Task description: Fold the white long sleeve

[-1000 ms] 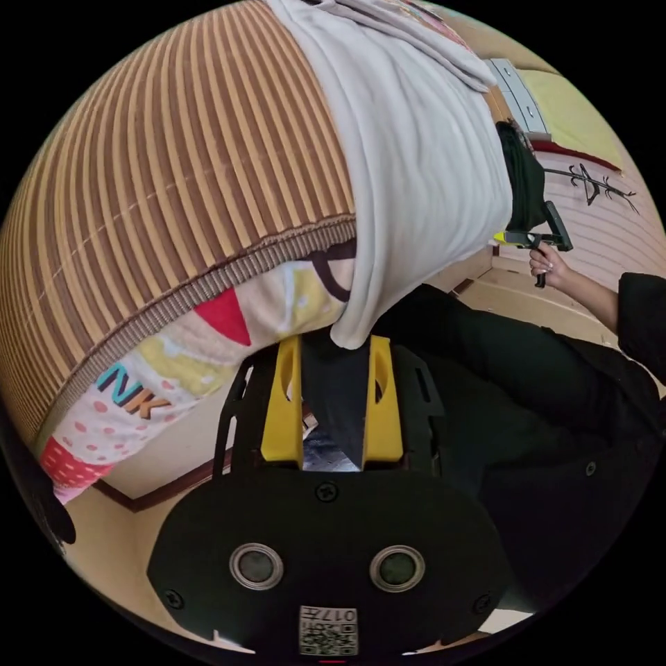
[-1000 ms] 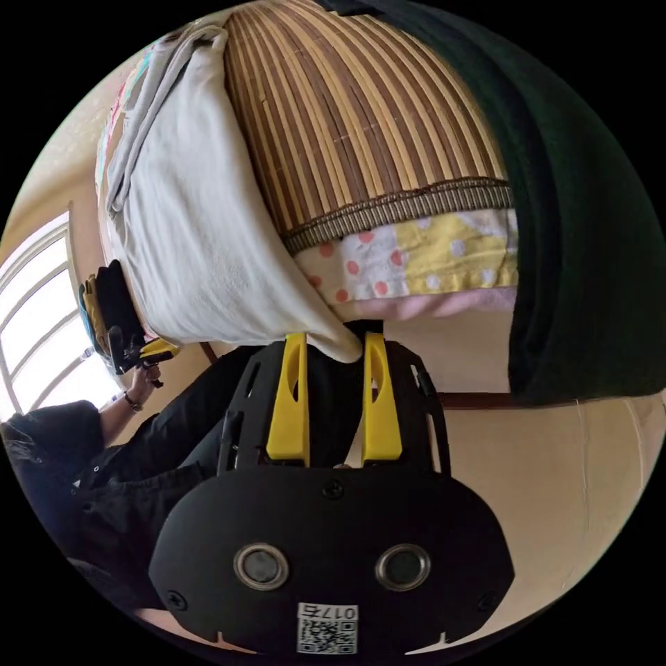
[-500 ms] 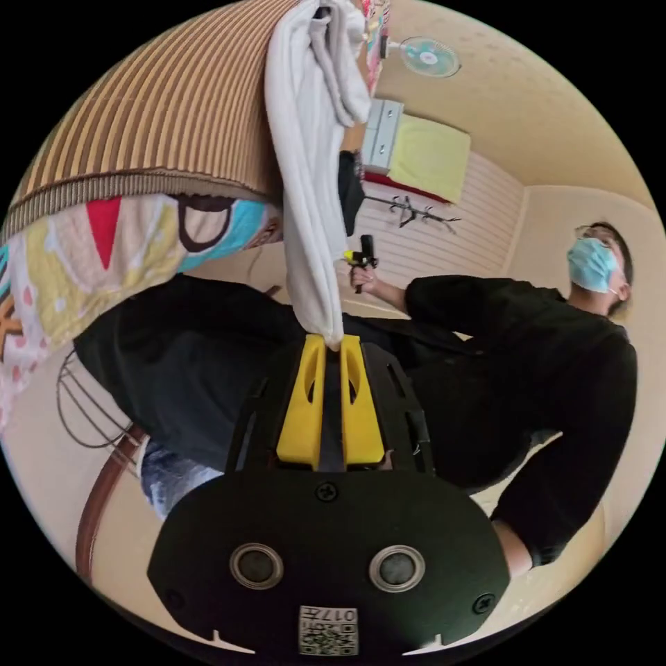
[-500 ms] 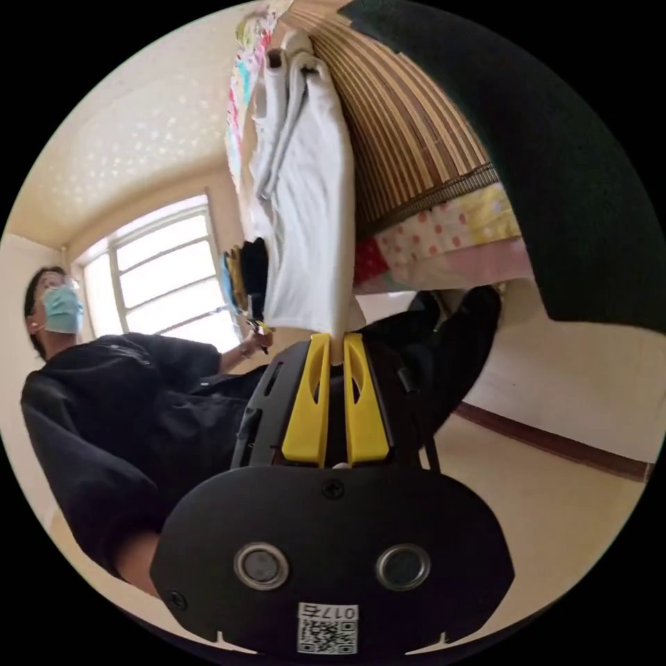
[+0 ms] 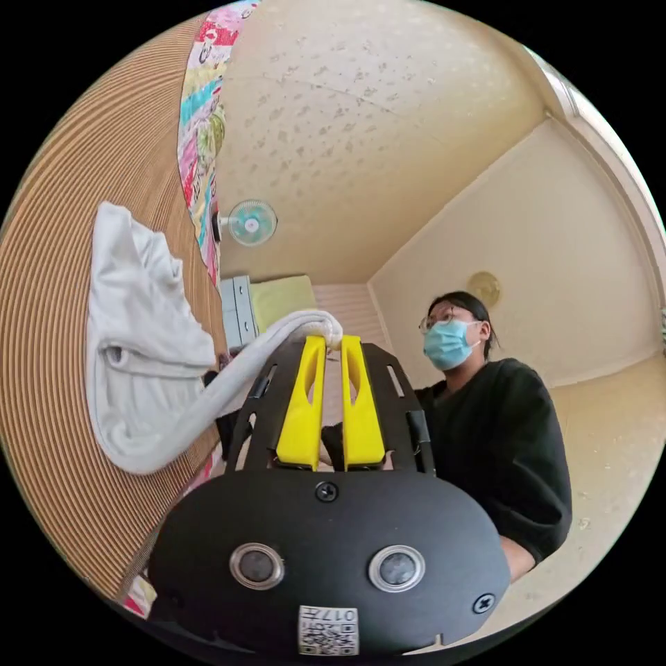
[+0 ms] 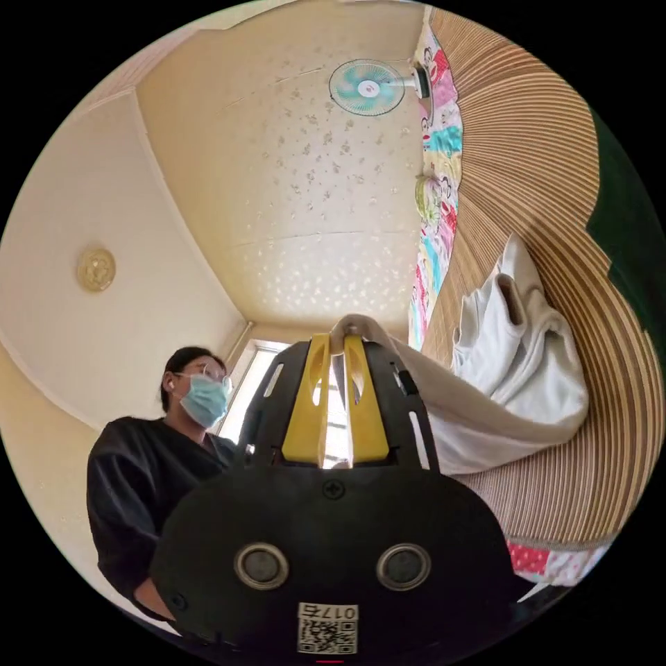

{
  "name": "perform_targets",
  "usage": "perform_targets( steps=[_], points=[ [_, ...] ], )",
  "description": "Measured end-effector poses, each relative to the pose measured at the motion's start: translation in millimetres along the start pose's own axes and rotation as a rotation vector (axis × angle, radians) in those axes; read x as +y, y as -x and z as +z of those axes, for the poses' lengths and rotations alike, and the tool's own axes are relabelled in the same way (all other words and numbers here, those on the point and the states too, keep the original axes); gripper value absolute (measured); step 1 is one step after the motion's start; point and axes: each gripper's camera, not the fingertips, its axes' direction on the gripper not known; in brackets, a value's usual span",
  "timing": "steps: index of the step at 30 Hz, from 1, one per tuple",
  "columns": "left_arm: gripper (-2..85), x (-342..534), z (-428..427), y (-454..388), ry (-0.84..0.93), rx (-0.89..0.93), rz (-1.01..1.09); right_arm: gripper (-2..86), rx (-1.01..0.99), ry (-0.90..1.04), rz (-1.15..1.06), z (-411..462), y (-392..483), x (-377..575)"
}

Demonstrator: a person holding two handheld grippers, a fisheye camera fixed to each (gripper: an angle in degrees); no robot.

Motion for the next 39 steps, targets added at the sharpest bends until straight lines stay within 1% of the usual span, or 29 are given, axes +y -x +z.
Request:
perform_targets(
  steps=[2,4,6,9,11,12,13,14,15,16,17,18,19,20,21,22,23,24,25,26,27,28,30,31,32,33,35,37,39],
  points=[
    [4.7,-30.8,-6.1,24.8,-0.101,-0.040,-0.024,2.7,0.048,-0.007,0.044,25.2,-20.6,-33.0],
    [4.7,-55.1,-9.0,41.2,-0.163,-0.069,-0.046,2.8,0.127,-0.011,0.096,48.6,-37.4,-62.7],
    [4.7,-78.9,-7.4,57.8,-0.186,-0.111,-0.081,3.0,0.251,-0.016,0.116,72.1,-48.0,-91.9],
    [4.7,-112.6,1.2,83.7,-0.183,-0.199,-0.127,3.4,0.377,-0.077,0.183,87.0,-61.4,-106.8],
    [4.9,-125.5,2.2,104.3,-0.215,-0.275,-0.181,3.9,0.428,-0.063,0.190,97.3,-68.8,-110.5],
    [4.9,-126.5,1.7,110.1,-0.227,-0.278,-0.198,4.5,0.445,-0.065,0.190,102.7,-72.4,-111.4],
    [4.8,-125.7,-1.8,118.2,-0.276,-0.255,-0.207,4.9,0.438,-0.081,0.180,103.7,-72.7,-111.1],
    [7.6,-122.1,-8.0,121.8,-0.348,-0.217,-0.205,5.8,0.407,-0.126,0.171,102.8,-72.6,-110.2],
    [8.9,-119.6,-11.3,122.8,-0.383,-0.199,-0.212,6.8,0.387,-0.169,0.175,102.0,-71.2,-108.5],
    [11.9,-114.2,-15.7,122.4,-0.430,-0.176,-0.221,7.2,0.383,-0.174,0.175,103.5,-69.8,-107.8],
    [13.9,-109.0,-17.5,118.9,-0.429,-0.184,-0.229,7.8,0.404,-0.143,0.164,111.7,-64.4,-107.0],
    [14.2,-106.4,-17.6,115.8,-0.415,-0.204,-0.230,8.1,0.473,-0.064,0.136,127.2,-55.6,-105.7],
    [15.2,-100.7,-16.6,107.5,-0.367,-0.274,-0.233,8.0,0.517,-0.018,0.110,136.9,-50.0,-104.2],
    [16.2,-93.9,-13.8,96.4,-0.300,-0.382,-0.234,7.9,0.611,0.081,0.041,159.0,-37.1,-99.2],
    [16.4,-89.8,-11.4,90.4,-0.263,-0.444,-0.232,7.8,0.713,0.179,-0.044,183.5,-24.1,-92.0],
    [16.7,-80.1,-4.7,79.0,-0.192,-0.569,-0.232,7.7,0.762,0.222,-0.086,195.6,-18.3,-87.8],
    [16.8,-70.3,3.8,70.2,-0.124,-0.670,-0.230,7.6,0.856,0.295,-0.166,219.2,-8.6,-79.5],
    [16.8,-65.8,8.8,66.7,-0.087,-0.710,-0.229,7.7,0.955,0.346,-0.233,240.6,-1.4,-73.1],
    [16.8,-57.4,19.7,61.5,-0.018,-0.777,-0.222,7.8,1.007,0.362,-0.265,250.6,1.9,-70.7],
    [16.8,-49.7,31.0,58.2,0.040,-0.837,-0.220,8.1,1.107,0.381,-0.330,270.8,7.8,-66.8],
    [16.8,-46.1,36.7,56.8,0.064,-0.866,-0.217,8.5,1.193,0.400,-0.397,292.4,12.5,-64.5],
    [16.7,-40.0,47.5,54.5,0.101,-0.915,-0.208,8.7,1.238,0.411,-0.429,304.6,14.0,-64.0],
    [16.4,-31.0,62.4,52.3,0.111,-0.967,-0.209,10.1,1.341,0.494,-0.532,354.6,11.9,-65.3],
    [16.2,-27.1,72.5,53.7,0.116,-0.969,-0.215,10.4,1.354,0.528,-0.546,367.1,8.4,-66.6],
    [16.1,-25.6,82.4,57.4,0.135,-0.964,-0.223,10.9,1.380,0.602,-0.549,390.4,-2.9,-71.0],
    [16.0,-25.1,86.9,59.0,0.140,-0.974,-0.228,11.1,1.414,0.663,-0.518,409.6,-19.4,-77.4],
    [13.7,-23.1,101.3,60.2,0.136,-1.060,-0.226,10.3,1.473,0.738,-0.438,428.8,-47.4,-87.7],
    [11.8,-20.4,111.7,57.6,0.135,-1.172,-0.209,8.1,1.531,0.733,-0.374,438.2,-63.6,-97.8],
    [12.2,-18.7,120.6,58.5,0.158,-1.202,-0.201,5.3,1.456,0.628,-0.379,443.9,-51.9,-109.3]
  ],
)
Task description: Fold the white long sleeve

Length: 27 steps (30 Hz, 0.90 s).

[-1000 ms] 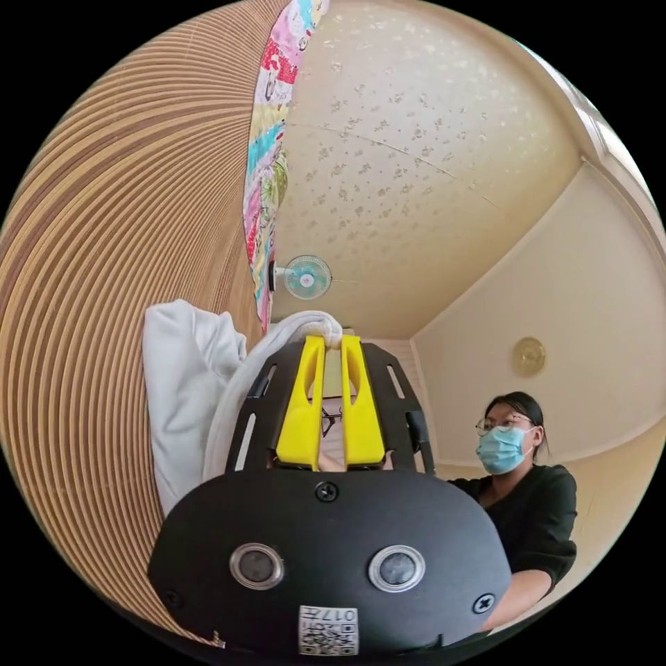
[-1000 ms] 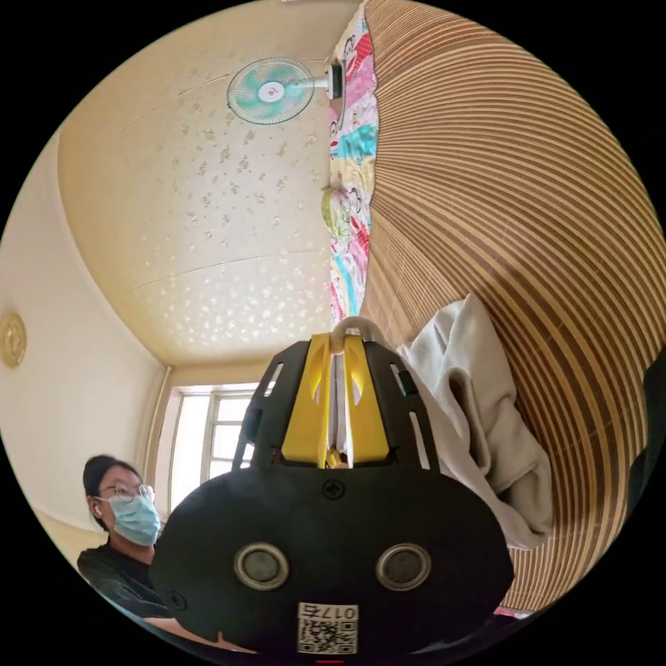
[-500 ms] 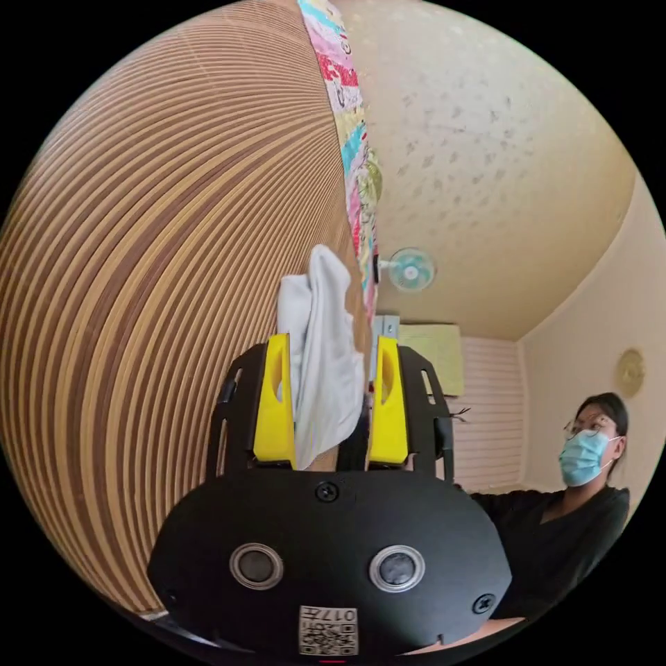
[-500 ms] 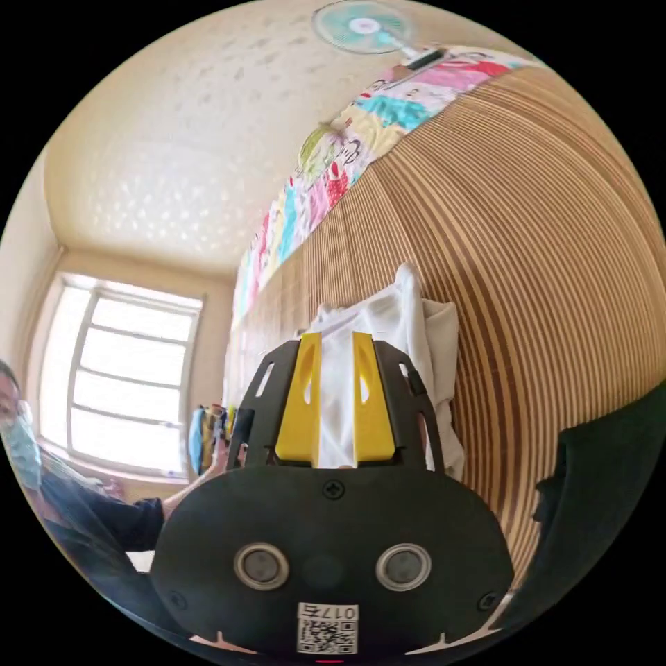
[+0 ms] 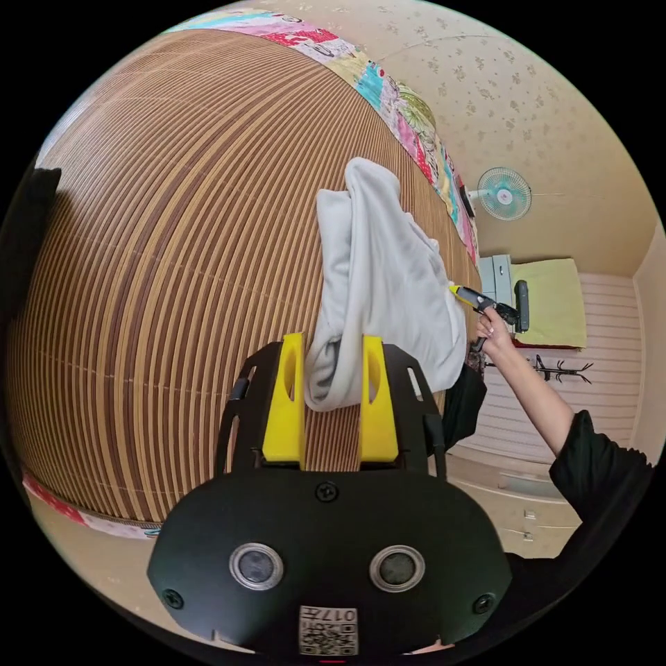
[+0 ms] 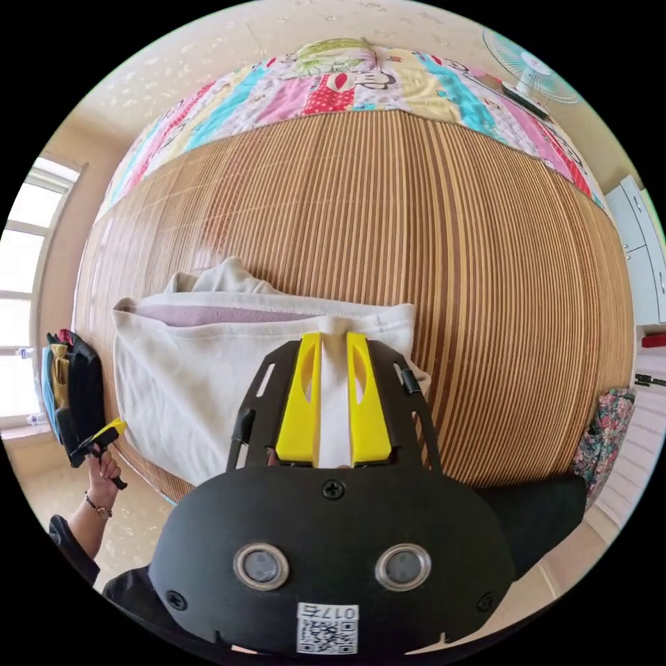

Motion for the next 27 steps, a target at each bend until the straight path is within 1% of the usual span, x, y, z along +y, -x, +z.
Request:
perform_targets(
  steps=[2,4,6,8,10,11,12,14,16,17,18,20,22,24,26,27],
  points=[
    [12.5,6.4,0.7,-3.4,-0.007,0.028,-0.008,4.4,-0.013,-0.053,0.060,-9.2,-0.3,-5.9],
    [12.6,15.4,-2.1,-3.3,-0.029,0.027,-0.023,4.4,0.006,-0.082,0.073,-10.8,5.2,-10.9],
    [13.2,25.1,-3.4,0.5,-0.044,0.046,-0.050,5.5,0.059,-0.014,0.061,5.2,15.4,-23.7],
    [15.6,35.4,2.9,8.3,-0.028,0.153,-0.085,6.4,0.074,0.025,0.083,11.7,22.1,-33.4],
    [16.3,40.9,11.5,10.2,-0.004,0.209,-0.096,7.2,0.104,-0.017,0.118,-0.8,36.4,-38.1],
    [16.3,43.0,17.4,9.3,0.009,0.224,-0.095,7.7,0.130,-0.091,0.115,-16.2,53.5,-36.6],
    [16.4,43.6,20.5,8.6,0.013,0.228,-0.095,8.1,0.132,-0.166,0.063,-32.3,76.9,-32.5],
    [15.7,42.3,36.4,8.8,0.039,0.280,-0.123,8.4,0.087,-0.200,-0.051,-49.0,117.8,-26.9],
    [14.2,39.7,48.2,15.9,0.067,0.348,-0.200,8.8,-0.035,-0.108,-0.225,-46.6,163.8,-24.6],
    [13.1,39.4,52.6,18.6,0.062,0.377,-0.229,9.3,-0.118,0.029,-0.338,-33.7,195.4,-25.0],
    [11.9,39.8,53.6,18.6,0.055,0.377,-0.235,10.3,-0.183,0.115,-0.409,-21.5,224.1,-22.1],
    [8.3,41.7,53.8,8.6,0.032,0.361,-0.194,12.1,-0.298,0.164,-0.459,-10.0,257.2,-19.6],
    [7.2,43.5,47.1,-7.4,0.000,0.343,-0.141,14.1,-0.373,0.202,-0.410,3.3,279.1,-26.2],
    [6.7,44.6,37.3,-29.8,-0.028,0.314,-0.069,17.5,-0.489,0.323,-0.377,26.1,308.1,-40.6],
    [6.6,43.7,26.5,-61.7,-0.043,0.293,-0.012,18.4,-0.502,0.380,-0.399,33.1,331.0,-46.0],
    [6.6,43.0,24.3,-69.4,-0.043,0.288,-0.007,18.8,-0.435,0.411,-0.420,35.3,346.2,-48.7]
  ],
)
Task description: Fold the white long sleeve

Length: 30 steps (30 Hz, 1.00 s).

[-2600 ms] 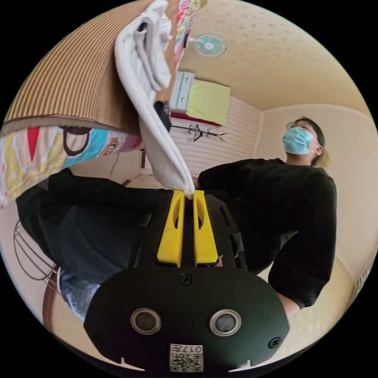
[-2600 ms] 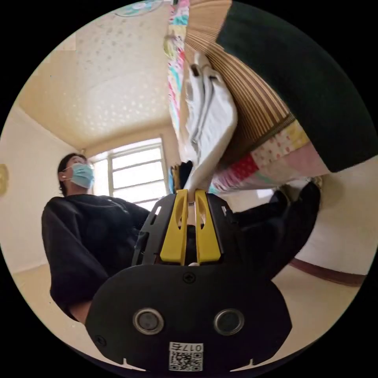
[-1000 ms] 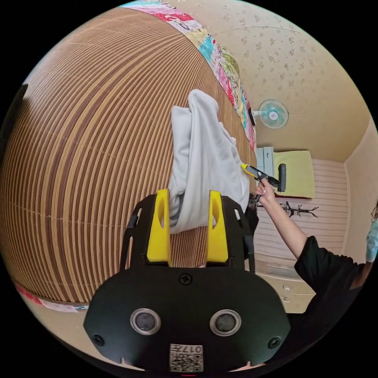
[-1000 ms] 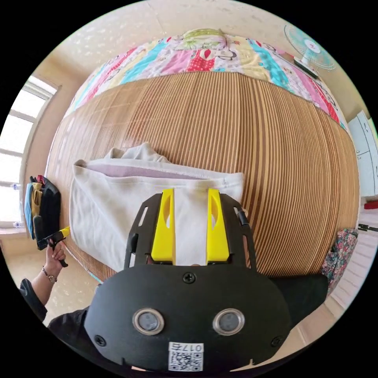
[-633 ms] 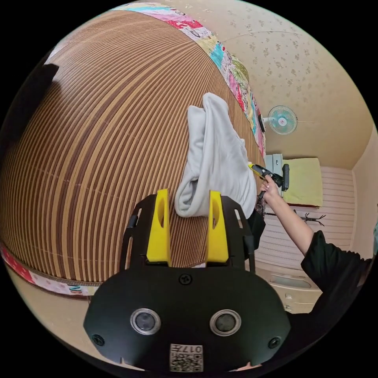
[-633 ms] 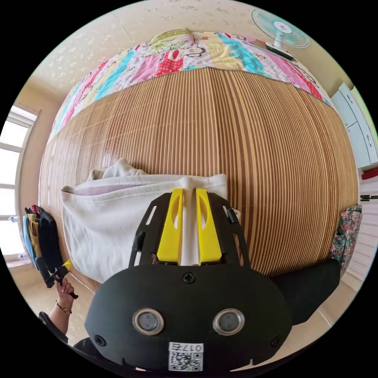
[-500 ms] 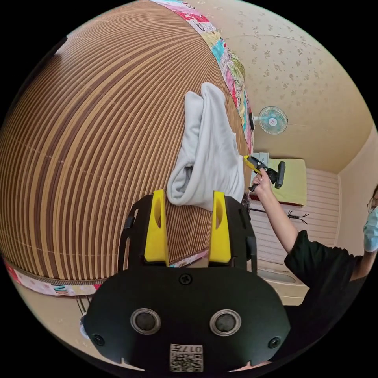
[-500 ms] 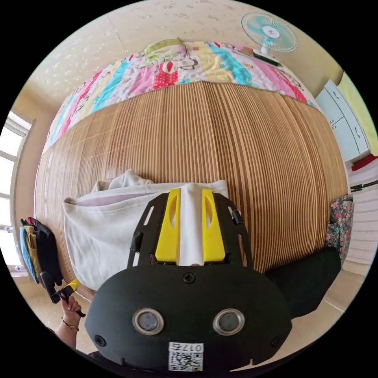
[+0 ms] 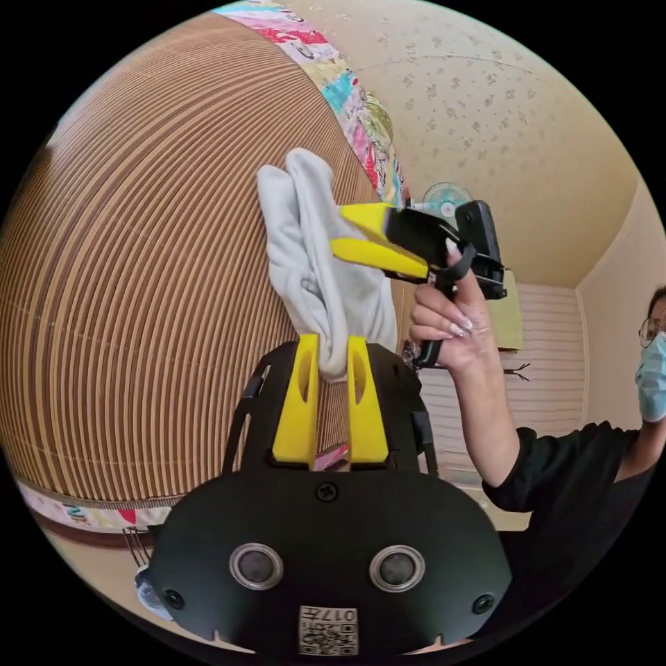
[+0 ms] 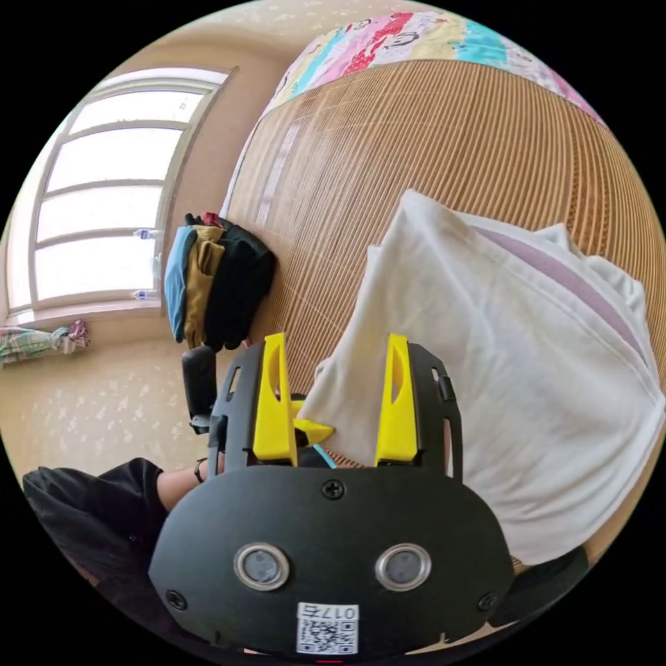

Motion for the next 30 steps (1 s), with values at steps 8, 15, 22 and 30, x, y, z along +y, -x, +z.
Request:
perform_targets(
  steps=[8,15,22,30],
  points=[
    [6.3,-2.5,28.4,-102.5,-0.020,-0.276,0.234,16.6,0.448,0.360,-0.190,26.4,55.2,-29.8],
    [9.3,11.1,23.4,-115.2,-0.093,-0.086,0.246,7.2,0.329,0.150,-0.257,-58.6,9.4,31.8],
    [14.9,-1.3,36.5,-69.5,0.050,0.159,0.147,6.6,-0.206,-0.411,-0.255,-184.8,-151.4,222.6],
    [18.4,-52.8,133.4,-51.3,0.330,0.250,0.179,6.7,-0.114,-0.632,0.159,-177.3,-322.1,390.9]
  ],
)
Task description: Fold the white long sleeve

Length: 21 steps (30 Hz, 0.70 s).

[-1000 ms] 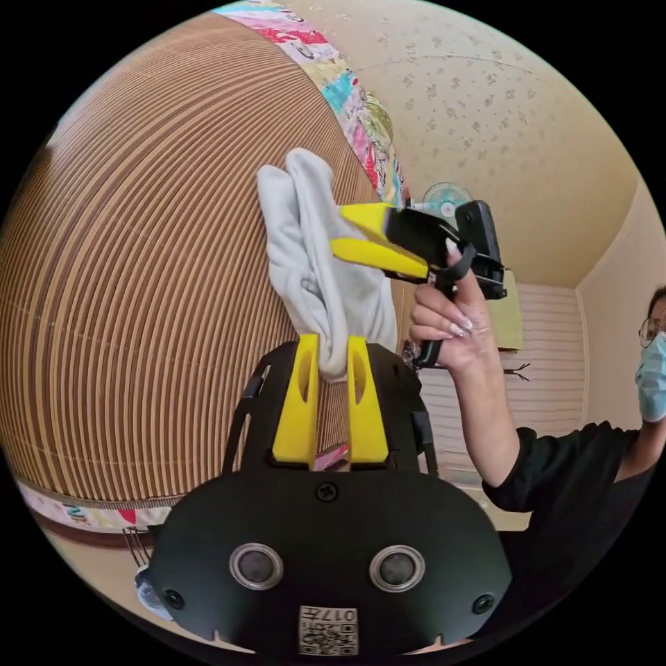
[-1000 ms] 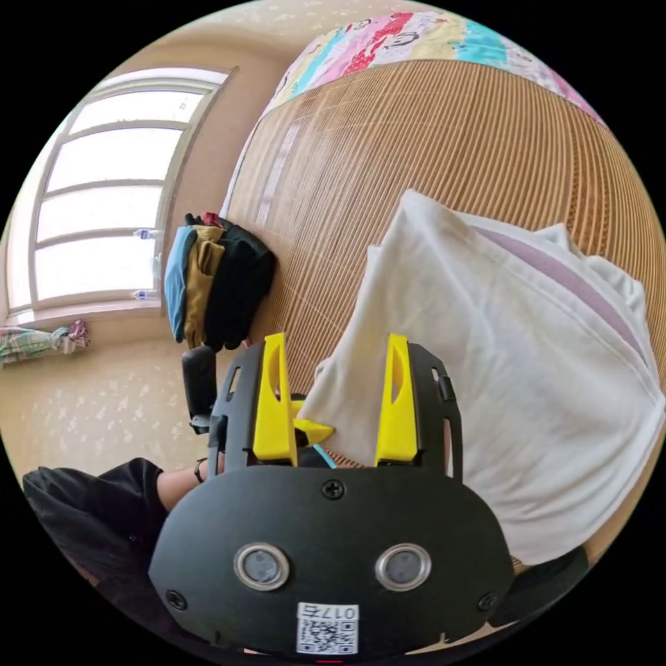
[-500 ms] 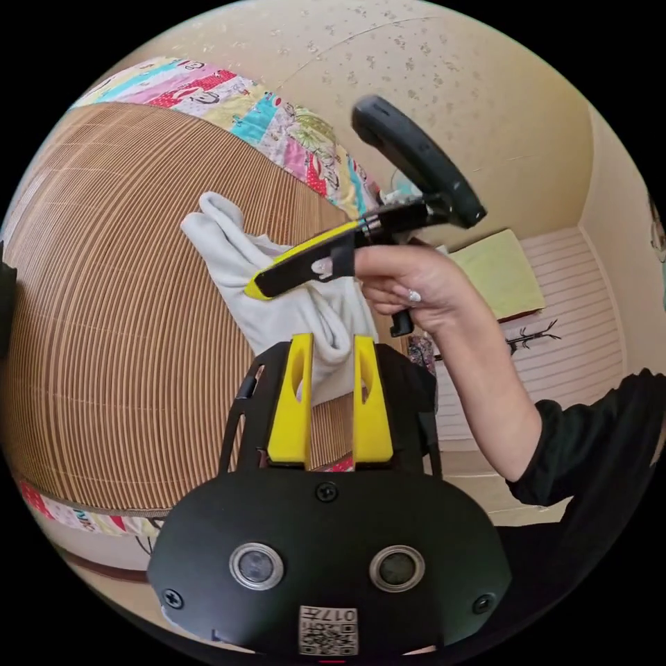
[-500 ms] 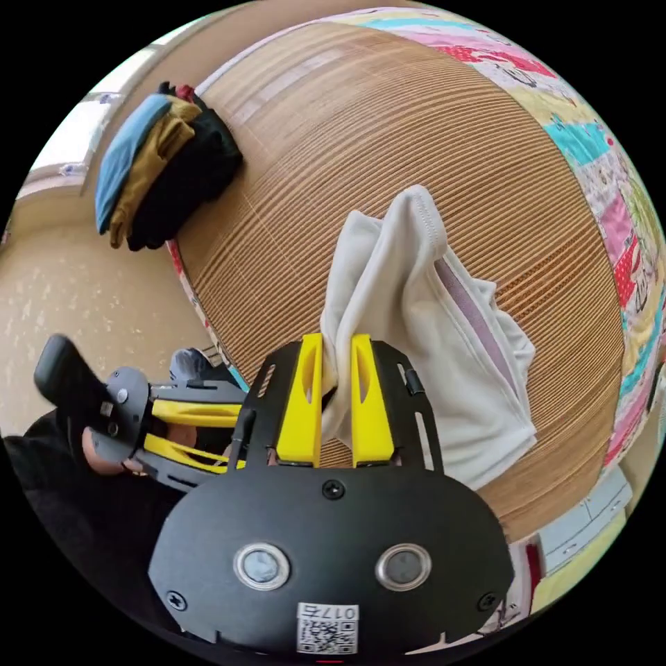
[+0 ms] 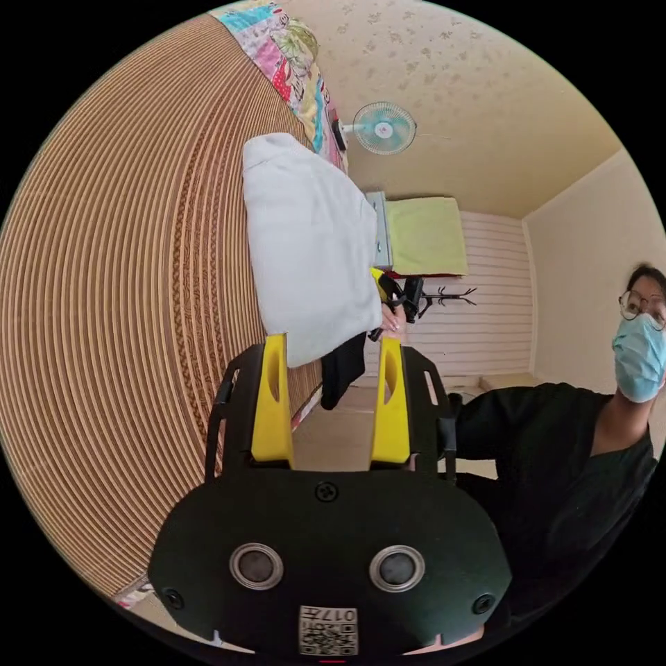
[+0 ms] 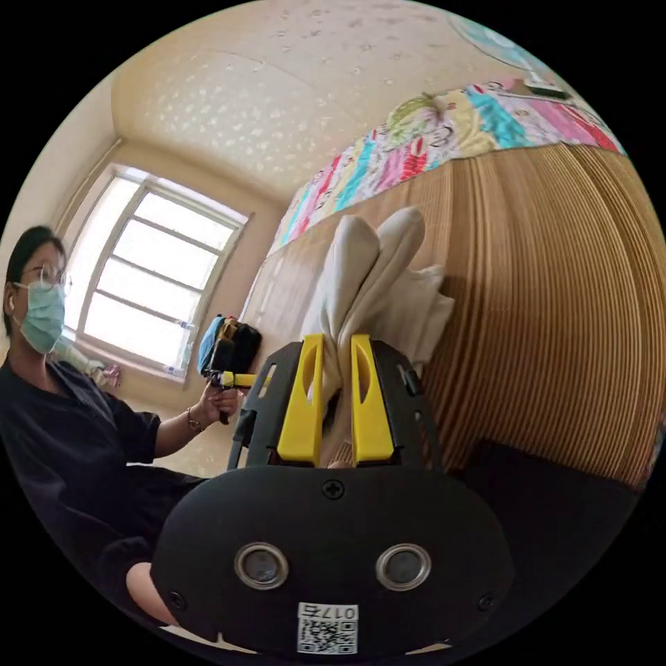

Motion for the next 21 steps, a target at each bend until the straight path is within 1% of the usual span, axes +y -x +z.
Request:
perform_targets(
  steps=[1,2,3,4,6,7,9,10,11,12,13,15,17,18,19,21],
  points=[
    [19.8,-14.5,15.9,3.8,0.052,-0.028,-0.001,6.8,0.033,0.016,0.041,2.0,-9.7,4.3],
    [20.8,-27.7,32.1,8.9,0.097,-0.050,-0.006,7.0,0.120,0.058,0.132,7.6,-25.3,11.9],
    [21.1,-33.3,39.4,11.8,0.114,-0.061,-0.011,7.2,0.205,0.058,0.191,9.8,-31.0,21.3],
    [21.6,-43.8,53.3,19.4,0.147,-0.083,-0.034,7.2,0.229,0.033,0.201,8.1,-29.9,26.7],
    [21.9,-56.1,68.1,30.0,0.168,-0.080,-0.070,7.4,0.255,-0.151,0.249,-15.7,-19.3,56.0],
    [21.8,-61.7,75.0,35.9,0.169,-0.068,-0.092,7.5,0.241,-0.205,0.265,-23.9,-16.9,65.9],
    [20.7,-67.6,86.7,44.1,0.185,-0.058,-0.126,9.0,0.097,-0.381,0.325,-49.3,-13.1,112.5],
    [19.0,-69.4,96.0,47.8,0.207,-0.054,-0.143,9.5,0.046,-0.407,0.341,-52.2,-13.9,125.0],
    [17.5,-69.7,105.5,49.5,0.226,-0.057,-0.154,11.0,-0.057,-0.441,0.388,-53.0,-17.5,151.6],
    [17.0,-69.2,108.9,49.2,0.225,-0.061,-0.156,12.9,-0.148,-0.440,0.446,-47.6,-22.4,178.3],
    [15.4,-67.4,112.3,46.3,0.203,-0.077,-0.158,14.2,-0.181,-0.428,0.481,-43.0,-25.1,191.7],
    [12.6,-63.8,116.1,40.4,0.187,-0.078,-0.151,18.9,-0.272,-0.361,0.653,-18.2,-36.3,248.0],
    [10.3,-57.3,119.7,31.7,0.173,-0.005,-0.155,21.7,-0.324,-0.311,0.737,3.4,-43.3,283.9],
    [9.9,-55.3,120.5,28.2,0.171,0.006,-0.152,23.5,-0.381,-0.277,0.795,19.7,-49.4,302.4],
    [9.4,-50.8,122.4,19.9,0.174,0.013,-0.144,24.4,-0.418,-0.273,0.819,27.0,-52.1,309.7],
    [8.7,-42.5,125.7,5.2,0.181,0.008,-0.125,26.7,-0.602,-0.349,0.832,50.4,-59.6,325.5]
  ],
)
